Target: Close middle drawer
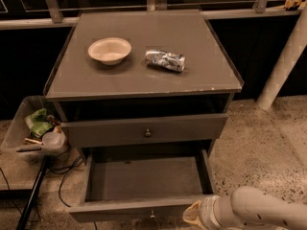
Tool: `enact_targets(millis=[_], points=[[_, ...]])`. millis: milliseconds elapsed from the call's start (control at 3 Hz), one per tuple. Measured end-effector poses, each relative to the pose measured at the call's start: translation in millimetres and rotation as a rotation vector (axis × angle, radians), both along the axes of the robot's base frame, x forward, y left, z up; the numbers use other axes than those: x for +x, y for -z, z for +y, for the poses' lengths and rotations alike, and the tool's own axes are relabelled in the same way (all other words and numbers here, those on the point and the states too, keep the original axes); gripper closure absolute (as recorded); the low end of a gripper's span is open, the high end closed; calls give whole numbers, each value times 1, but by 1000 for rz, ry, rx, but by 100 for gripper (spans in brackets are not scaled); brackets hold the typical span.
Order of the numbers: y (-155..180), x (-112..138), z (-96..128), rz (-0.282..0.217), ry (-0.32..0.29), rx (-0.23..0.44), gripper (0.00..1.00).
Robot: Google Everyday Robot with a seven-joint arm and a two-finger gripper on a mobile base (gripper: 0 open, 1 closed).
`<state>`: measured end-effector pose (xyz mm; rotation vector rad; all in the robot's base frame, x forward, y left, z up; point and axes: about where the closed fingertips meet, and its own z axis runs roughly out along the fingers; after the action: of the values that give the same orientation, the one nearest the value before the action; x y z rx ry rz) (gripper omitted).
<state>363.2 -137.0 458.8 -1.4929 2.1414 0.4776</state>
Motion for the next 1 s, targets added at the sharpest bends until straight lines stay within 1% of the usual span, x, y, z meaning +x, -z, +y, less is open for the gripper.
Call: enact_targets(millis=[333, 667, 1000], points=[[11, 8, -1, -17, 9, -10, 100], [19, 20, -8, -32, 28, -18, 100], [31, 21, -11, -17, 31, -30, 100]])
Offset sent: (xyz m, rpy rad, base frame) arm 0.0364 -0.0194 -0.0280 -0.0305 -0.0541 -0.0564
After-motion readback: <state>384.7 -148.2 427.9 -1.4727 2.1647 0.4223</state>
